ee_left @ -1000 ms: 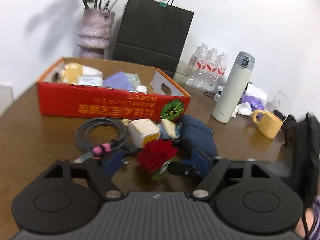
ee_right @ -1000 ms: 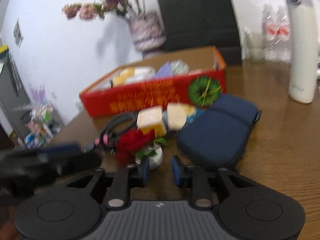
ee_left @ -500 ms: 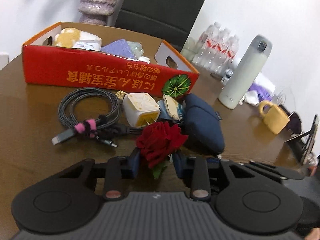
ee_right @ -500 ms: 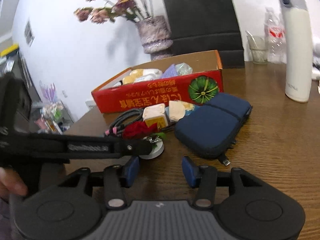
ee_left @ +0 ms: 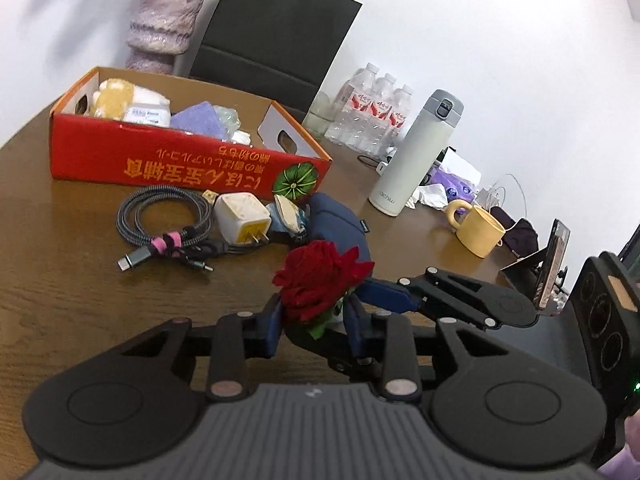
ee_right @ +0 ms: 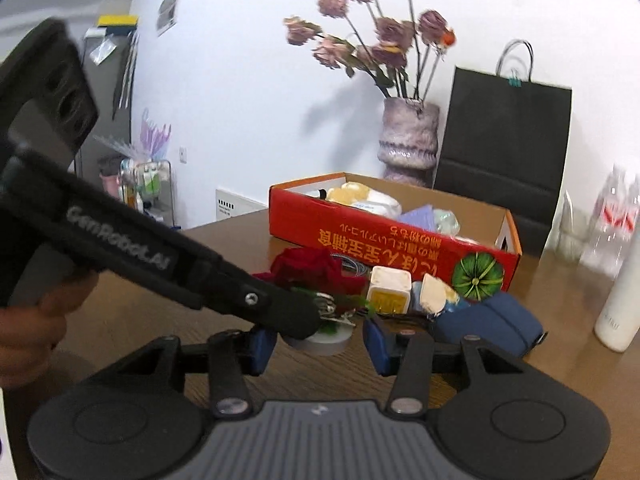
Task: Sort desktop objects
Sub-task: 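Lift the red flower with the left tool while the right tool lifts the white cap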
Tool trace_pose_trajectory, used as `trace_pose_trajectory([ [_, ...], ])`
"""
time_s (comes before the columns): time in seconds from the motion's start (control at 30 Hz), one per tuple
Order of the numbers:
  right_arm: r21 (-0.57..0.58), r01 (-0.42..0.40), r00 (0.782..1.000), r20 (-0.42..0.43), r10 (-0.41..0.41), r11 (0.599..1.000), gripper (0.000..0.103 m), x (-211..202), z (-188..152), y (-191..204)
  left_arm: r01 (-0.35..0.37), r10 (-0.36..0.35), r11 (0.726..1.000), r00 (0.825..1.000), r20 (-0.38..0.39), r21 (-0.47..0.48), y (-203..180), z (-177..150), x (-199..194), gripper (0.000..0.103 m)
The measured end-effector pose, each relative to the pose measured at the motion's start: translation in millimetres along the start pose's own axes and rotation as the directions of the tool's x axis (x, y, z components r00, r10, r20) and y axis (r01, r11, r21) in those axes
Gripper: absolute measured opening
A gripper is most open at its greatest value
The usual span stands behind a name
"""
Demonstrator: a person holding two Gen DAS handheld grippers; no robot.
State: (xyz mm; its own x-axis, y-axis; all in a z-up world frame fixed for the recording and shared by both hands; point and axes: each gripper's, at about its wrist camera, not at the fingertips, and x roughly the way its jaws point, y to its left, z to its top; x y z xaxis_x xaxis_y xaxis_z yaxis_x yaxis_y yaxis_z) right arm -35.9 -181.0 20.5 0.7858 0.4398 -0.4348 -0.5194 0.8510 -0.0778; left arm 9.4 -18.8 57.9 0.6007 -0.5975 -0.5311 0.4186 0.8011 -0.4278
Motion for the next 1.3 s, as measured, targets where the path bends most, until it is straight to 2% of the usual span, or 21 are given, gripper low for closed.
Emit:
trace_pose_trajectory([
  [0.03,0.000,-0.001,1.000,-0.003,0.001,1.000,0.041,-1,0,0,-0.001,0.001,1.000,1.000,0.002,-0.014,1,-1,0,0.032],
  [0.13,0.025,-0.031,0.999,-0.013,0.031,0.999,0.038,-2,-1,-2,-0.009,0.009,1.000,1.000,-0.002,-0.025,1,-6,-1,0.030],
  [0.27,0.039,-0.021,0.997,-0.067,0.024,0.999,0.038,1,-4,1,-0.042,0.041,0.997,0.999,-0.011,-0.062,2,-14,3,0.028],
  [0.33,-0.025,0.026,0.996,-0.089,-0.028,0.999,0.038,3,-6,14,-0.046,0.043,0.993,0.999,-0.026,-0.111,7,-17,7,0.030],
  [0.4,-0.097,0.058,0.993,-0.097,-0.068,0.994,0.038,6,-11,26,-0.017,0.010,0.983,0.999,-0.037,-0.185,18,-18,9,0.031],
  [0.5,-0.115,0.050,0.994,-0.093,-0.061,0.992,0.038,3,-14,28,0.021,-0.027,0.962,0.999,-0.018,-0.272,30,-18,8,0.033],
  [0.6,-0.120,0.043,0.996,-0.068,-0.052,0.992,0.038,-1,-12,27,0.004,-0.005,0.964,1.000,-0.005,-0.267,27,-16,12,0.046],
  [0.67,-0.107,-0.001,0.999,-0.053,-0.005,0.994,0.038,-5,-11,28,0.003,-0.003,0.965,1.000,-0.002,-0.263,26,-17,14,0.042],
  [0.73,-0.121,0.018,0.998,-0.059,-0.026,0.992,0.038,-3,-12,30,-0.003,0.002,0.962,1.000,-0.003,-0.274,27,-19,16,0.040],
  [0.83,-0.112,0.009,0.998,-0.067,-0.017,0.994,0.038,-4,-14,28,-0.007,0.013,0.960,1.000,0.018,-0.279,25,-23,15,0.037],
  [0.93,-0.072,0.030,0.997,-0.069,-0.035,0.997,0.038,-1,-12,26,-0.010,0.033,0.956,0.997,0.074,-0.294,20,-28,10,0.035],
  [1.03,0.069,0.049,0.994,-0.097,-0.042,0.996,0.038,3,-8,15,0.038,0.000,0.956,0.991,0.131,-0.292,16,-31,3,0.035],
  [1.1,0.181,0.059,0.992,-0.116,-0.038,0.982,0.038,6,-9,2,-0.006,0.045,0.966,0.989,0.142,-0.259,11,-28,-1,0.035],
  [1.2,0.211,0.147,0.985,-0.124,-0.123,0.966,0.038,5,-11,-7,-0.142,0.167,0.977,0.973,0.159,-0.156,5,-26,-6,0.036],
  [1.23,0.221,0.156,0.984,-0.122,-0.132,0.963,0.038,4,-12,-10,-0.204,0.216,0.974,0.964,0.157,-0.094,1,-28,-5,0.037],
  [1.3,0.238,0.146,0.983,-0.142,-0.114,0.960,0.038,4,-13,-15,-0.315,0.309,0.949,0.942,0.133,0.024,-6,-35,0,0.038],
])
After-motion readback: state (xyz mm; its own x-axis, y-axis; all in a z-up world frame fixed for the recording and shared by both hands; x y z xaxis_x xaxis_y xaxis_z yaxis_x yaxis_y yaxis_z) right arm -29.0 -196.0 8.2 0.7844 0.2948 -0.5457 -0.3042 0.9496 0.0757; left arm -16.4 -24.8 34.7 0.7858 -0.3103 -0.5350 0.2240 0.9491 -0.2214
